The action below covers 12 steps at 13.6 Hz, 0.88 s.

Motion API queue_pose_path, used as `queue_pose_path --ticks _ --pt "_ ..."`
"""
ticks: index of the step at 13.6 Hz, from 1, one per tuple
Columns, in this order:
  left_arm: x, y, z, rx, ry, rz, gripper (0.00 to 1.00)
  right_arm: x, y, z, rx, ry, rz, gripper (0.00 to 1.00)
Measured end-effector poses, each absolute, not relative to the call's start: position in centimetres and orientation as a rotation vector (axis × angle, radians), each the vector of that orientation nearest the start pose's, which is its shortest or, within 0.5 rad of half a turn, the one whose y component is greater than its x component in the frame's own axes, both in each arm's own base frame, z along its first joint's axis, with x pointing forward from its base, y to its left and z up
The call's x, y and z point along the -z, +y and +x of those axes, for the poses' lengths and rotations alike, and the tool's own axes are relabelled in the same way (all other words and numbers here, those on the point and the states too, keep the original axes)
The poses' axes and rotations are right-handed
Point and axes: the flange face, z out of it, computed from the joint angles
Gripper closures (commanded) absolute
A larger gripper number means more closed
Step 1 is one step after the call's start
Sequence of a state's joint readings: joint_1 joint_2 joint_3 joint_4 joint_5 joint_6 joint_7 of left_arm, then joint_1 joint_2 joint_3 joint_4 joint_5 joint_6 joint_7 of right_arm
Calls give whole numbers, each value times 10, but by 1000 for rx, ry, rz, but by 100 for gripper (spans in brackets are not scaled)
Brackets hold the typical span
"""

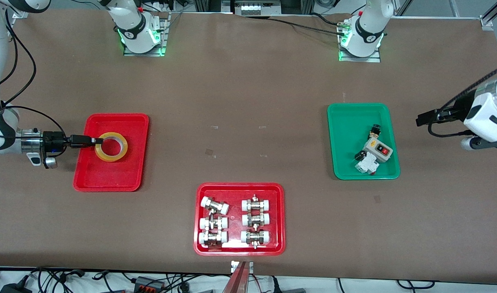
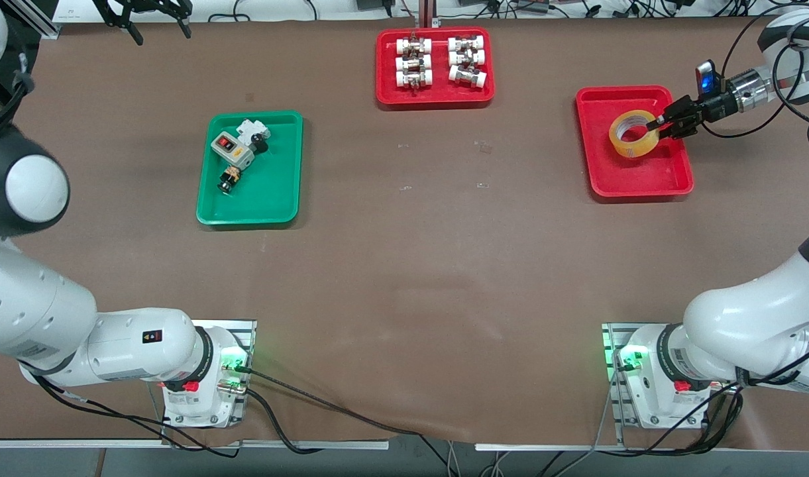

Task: Left arm passes tape to right arm into tray
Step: 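Lower the tape roll into the red tray with the right gripper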

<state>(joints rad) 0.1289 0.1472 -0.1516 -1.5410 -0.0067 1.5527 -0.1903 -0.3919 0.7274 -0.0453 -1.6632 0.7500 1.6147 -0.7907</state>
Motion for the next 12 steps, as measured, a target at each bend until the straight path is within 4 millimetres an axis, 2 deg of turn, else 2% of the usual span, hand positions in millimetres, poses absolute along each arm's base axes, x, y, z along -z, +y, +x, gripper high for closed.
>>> queue_pose_path --ticks 3,4,5,8,12 --pt "-560 -12 566 -165 -269 -3129 0 -164 -182 578 -262 -13 -2157 69" --pt "-564 -10 565 -153 -275 -3129 0 -165 -182 578 -262 -14 -2157 54" --pt "-565 -9 565 -145 -277 -3130 0 -165 -182 578 -262 -14 -2156 1" --pt "-565 -15 565 -137 -266 -3131 0 -167 -182 580 -256 -19 -2160 0" --pt "-565 -17 566 -134 -273 -3131 0 -178 -170 601 -251 -120 -2276 0"
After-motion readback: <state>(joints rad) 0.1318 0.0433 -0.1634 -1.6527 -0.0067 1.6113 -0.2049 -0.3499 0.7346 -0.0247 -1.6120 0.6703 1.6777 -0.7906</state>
